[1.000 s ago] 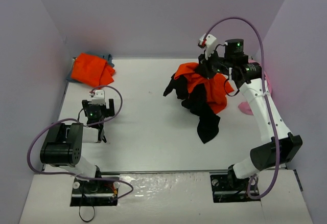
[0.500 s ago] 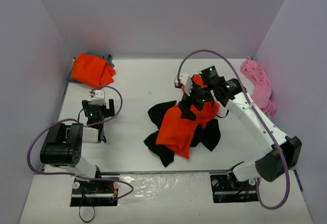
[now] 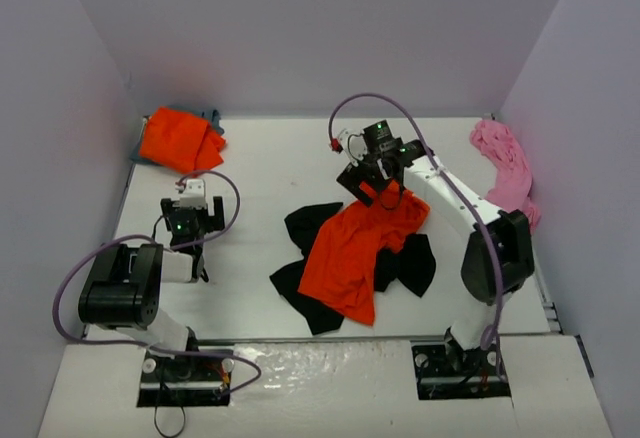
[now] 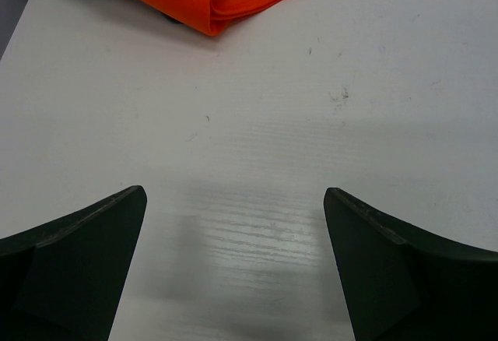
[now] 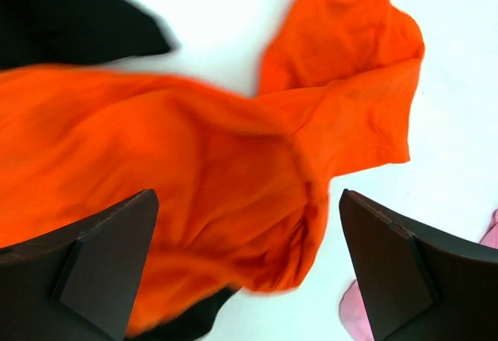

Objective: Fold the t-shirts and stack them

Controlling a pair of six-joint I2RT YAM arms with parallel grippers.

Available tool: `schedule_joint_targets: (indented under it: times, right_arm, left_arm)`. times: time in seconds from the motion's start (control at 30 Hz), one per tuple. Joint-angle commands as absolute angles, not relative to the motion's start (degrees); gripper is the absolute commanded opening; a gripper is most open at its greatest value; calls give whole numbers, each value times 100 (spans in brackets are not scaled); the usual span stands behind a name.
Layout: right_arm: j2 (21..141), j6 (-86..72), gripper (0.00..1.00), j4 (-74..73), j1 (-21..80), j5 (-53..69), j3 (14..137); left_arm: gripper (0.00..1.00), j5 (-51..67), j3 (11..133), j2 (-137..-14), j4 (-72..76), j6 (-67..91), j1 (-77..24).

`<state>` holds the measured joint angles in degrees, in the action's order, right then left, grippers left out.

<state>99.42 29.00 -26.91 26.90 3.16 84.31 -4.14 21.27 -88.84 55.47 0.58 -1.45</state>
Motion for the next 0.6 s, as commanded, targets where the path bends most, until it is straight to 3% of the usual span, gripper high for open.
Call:
schedule_joint_targets:
  times: [0.0,0.13,0.27,0.3,0.4,0.43,0.5,0.53,0.57]
  right_arm:
    - [10975,2514,85,-2484,1878,-438,9077]
    - [11384,2219,88,-2364,1545,-507,9526]
    - [11753,2207,85,-2439,1468,-380,9776]
    - [11825,2221,80,-2516,1468,-371,9833]
    - [12221,2285,51,-2862,1468,-161,9964]
    - [12287,2346,31,-2927,1468,-74,9967]
    - [12340,2400,5,-2972,1468,145,9871]
    - [12326,2465,3,-2992,1472,284,9796]
    - [12290,2528,10,-3004,1476,407,9716]
  left_arm:
    - [97,-452,2291,-8734,5865,9,-149]
    - [97,-439,2311,-8745,5845,9,-149]
    - [97,-448,2312,-8745,5836,9,-149]
    - [97,-441,2319,-8745,5836,9,-149]
    - [97,-439,2313,-8738,5837,9,-149]
    - [97,-439,2312,-8744,5843,9,-142]
    - [97,-439,2312,-8745,5845,9,-148]
    - [97,-435,2312,-8745,5840,9,-149]
    - [97,-432,2312,-8745,5838,9,-149]
